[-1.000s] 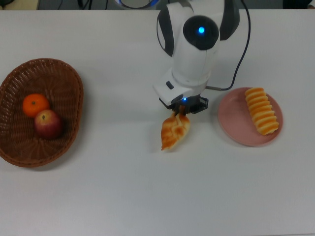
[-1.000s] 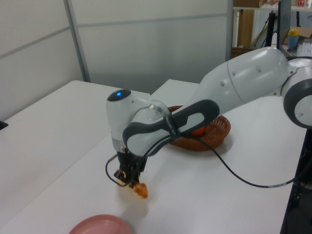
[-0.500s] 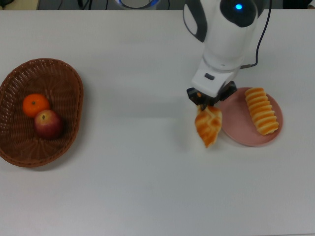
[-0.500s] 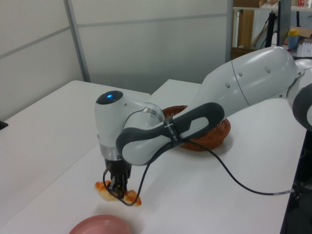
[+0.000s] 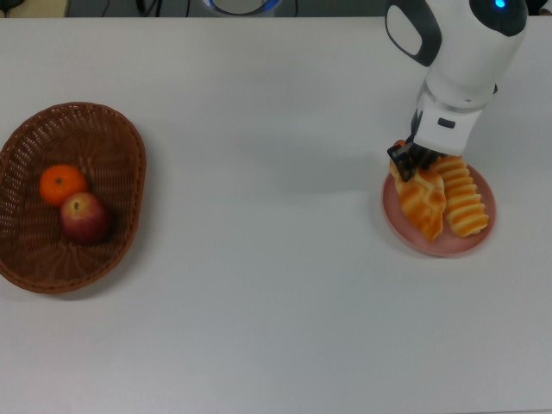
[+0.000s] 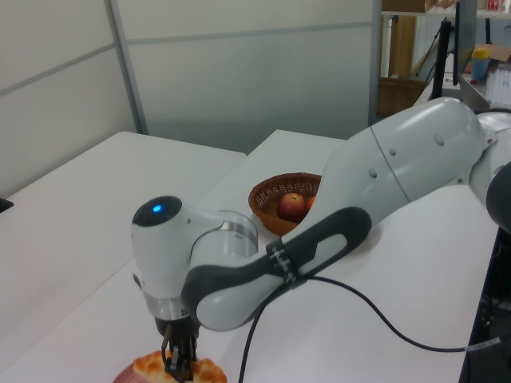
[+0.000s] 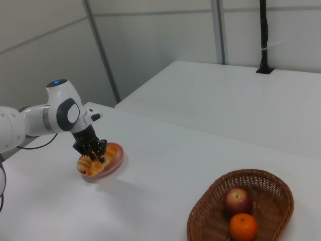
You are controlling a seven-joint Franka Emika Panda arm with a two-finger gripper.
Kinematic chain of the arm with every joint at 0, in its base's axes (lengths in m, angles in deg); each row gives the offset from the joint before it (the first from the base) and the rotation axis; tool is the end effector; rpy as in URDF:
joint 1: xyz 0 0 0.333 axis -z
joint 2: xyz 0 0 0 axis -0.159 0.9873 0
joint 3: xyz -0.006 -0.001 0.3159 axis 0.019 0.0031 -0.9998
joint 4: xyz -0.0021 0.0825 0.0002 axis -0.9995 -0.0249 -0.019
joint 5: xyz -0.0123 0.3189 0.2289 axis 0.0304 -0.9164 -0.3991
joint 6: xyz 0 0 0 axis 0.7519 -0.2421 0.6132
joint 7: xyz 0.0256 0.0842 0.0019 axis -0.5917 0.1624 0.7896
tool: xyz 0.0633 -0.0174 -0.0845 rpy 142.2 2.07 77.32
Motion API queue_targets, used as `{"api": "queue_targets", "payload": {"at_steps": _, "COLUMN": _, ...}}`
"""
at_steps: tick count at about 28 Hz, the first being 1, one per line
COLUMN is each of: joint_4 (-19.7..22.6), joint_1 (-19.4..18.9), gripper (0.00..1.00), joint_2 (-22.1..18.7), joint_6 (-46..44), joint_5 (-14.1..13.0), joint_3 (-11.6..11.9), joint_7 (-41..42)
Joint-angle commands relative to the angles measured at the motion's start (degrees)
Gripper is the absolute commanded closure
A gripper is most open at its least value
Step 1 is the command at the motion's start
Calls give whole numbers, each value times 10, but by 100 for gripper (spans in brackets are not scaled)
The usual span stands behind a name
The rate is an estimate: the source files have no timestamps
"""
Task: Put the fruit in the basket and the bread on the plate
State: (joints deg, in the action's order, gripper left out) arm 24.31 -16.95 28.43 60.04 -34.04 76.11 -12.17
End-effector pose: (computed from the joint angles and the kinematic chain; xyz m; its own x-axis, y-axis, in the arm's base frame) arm 0.5907 0.3549 0.3660 0.8805 0.4703 0.0600 0.4681 -0.8824 0.0476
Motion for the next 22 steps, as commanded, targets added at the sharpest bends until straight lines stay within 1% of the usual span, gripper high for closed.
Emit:
{"api": "queue_targets", "payload": {"at_steps": 1, "joint_4": 3, "joint_1": -2, "gripper": 0, "joint_2": 10, "joint_6": 21, "joint_5": 23, "joint_3": 8, "joint_7": 18}}
{"api": "queue_targets", "payload": {"at_steps": 4, "joint_4": 3, "joint_1": -2, "gripper": 0, "joint_2": 10, "joint_6": 20, "joint_5": 23, "joint_3": 8, "joint_7": 13}}
{"api": "queue_targets", "payload": {"at_steps": 6, "joint_4": 0, "joint_1": -1, "gripper": 0, "joint_2": 7, "joint_6": 20, "joint_5": 21, "joint_3": 9, "joint_7": -11}}
{"api": "queue_targets", "payload": {"at_steps": 8, "joint_4": -17, "joint_1": 3, "gripper": 0, "joint_2": 7, "joint_6": 20, "joint_5": 16, "joint_3": 10, "joint_7": -34}}
{"api": "queue_targets", "payload": {"at_steps": 9, "joint_4": -27, "joint_1": 3, "gripper": 0, "joint_2": 7, "joint_6": 20, "joint_5": 12, "joint_3": 11, "joint_7": -46}}
{"api": "queue_targets", "payload": {"at_steps": 10, "joint_4": -39, "joint_1": 9, "gripper": 0, "joint_2": 4, "joint_6": 17, "joint_5": -2, "joint_3": 12, "joint_7": -67}}
{"api": "queue_targets", "payload": {"at_steps": 11, "joint_4": -41, "joint_1": 13, "gripper": 0, "joint_2": 0, "joint_6": 16, "joint_5": -14, "joint_3": 12, "joint_7": -75}}
{"api": "queue_targets", "payload": {"at_steps": 14, "joint_4": -41, "joint_1": 20, "gripper": 0, "joint_2": -25, "joint_6": 11, "joint_5": -43, "joint_3": 13, "joint_7": -85}}
{"api": "queue_targets", "payload": {"at_steps": 15, "joint_4": -38, "joint_1": 21, "gripper": 0, "joint_2": -42, "joint_6": -1, "joint_5": -59, "joint_3": 14, "joint_7": -91}}
{"api": "queue_targets", "payload": {"at_steps": 16, "joint_4": -38, "joint_1": 22, "gripper": 0, "joint_2": -50, "joint_6": -15, "joint_5": -64, "joint_3": 15, "joint_7": -93}}
{"api": "queue_targets", "payload": {"at_steps": 19, "joint_4": -38, "joint_1": 32, "gripper": 0, "joint_2": -77, "joint_6": -68, "joint_5": -67, "joint_3": 16, "joint_7": -93}}
{"api": "queue_targets", "payload": {"at_steps": 20, "joint_4": -37, "joint_1": 47, "gripper": 0, "joint_2": -96, "joint_6": -97, "joint_5": -67, "joint_3": 16, "joint_7": -93}}
{"api": "queue_targets", "payload": {"at_steps": 22, "joint_4": -37, "joint_1": 63, "gripper": 0, "joint_2": -109, "joint_6": -122, "joint_5": -69, "joint_3": 15, "joint_7": -90}}
